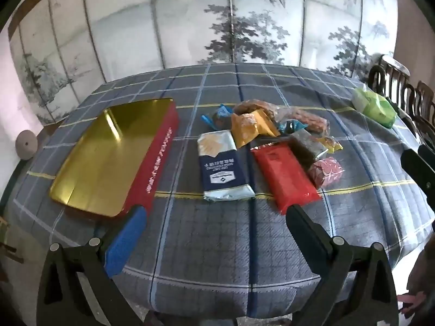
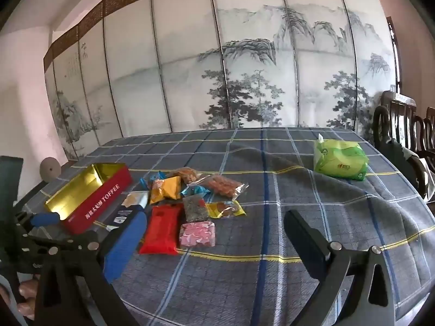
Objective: Organize snacks
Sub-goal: 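Move the left gripper toward the blue-and-white soda cracker pack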
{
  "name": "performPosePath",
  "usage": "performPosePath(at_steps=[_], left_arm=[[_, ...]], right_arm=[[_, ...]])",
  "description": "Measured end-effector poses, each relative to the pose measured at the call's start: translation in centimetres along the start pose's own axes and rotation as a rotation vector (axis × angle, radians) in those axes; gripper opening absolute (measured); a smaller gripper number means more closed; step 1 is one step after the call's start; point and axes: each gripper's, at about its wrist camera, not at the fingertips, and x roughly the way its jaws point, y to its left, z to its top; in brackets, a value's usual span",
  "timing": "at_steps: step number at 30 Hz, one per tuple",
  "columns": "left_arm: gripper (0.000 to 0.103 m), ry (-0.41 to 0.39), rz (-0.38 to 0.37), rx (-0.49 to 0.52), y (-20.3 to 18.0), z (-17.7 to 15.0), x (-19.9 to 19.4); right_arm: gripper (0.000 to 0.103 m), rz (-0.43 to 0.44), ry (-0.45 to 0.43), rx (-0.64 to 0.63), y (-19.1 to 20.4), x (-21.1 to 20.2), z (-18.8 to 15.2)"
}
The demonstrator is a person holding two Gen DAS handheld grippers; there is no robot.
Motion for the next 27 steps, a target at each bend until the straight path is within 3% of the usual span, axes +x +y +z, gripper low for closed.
performPosePath(at_steps=[6, 17, 27], left_arm=[[0.101, 0.011, -0.016, 0.018, -0.2, 1.4, 1.0], [0.101, 0.062, 0.029, 0.043, -0.7, 2.8, 4.0], [0.101, 0.118, 0.039, -0.012, 0.3, 3.7, 6.3]], right_arm=[[0.103, 0.001, 0.009, 0.044, -2.7, 1.4, 0.0], [0.103, -0.032, 0.060, 0.046, -5.0, 5.6, -0.1], [0.103, -0.049, 0.110, 0.082, -7.1, 9.4, 1.0]])
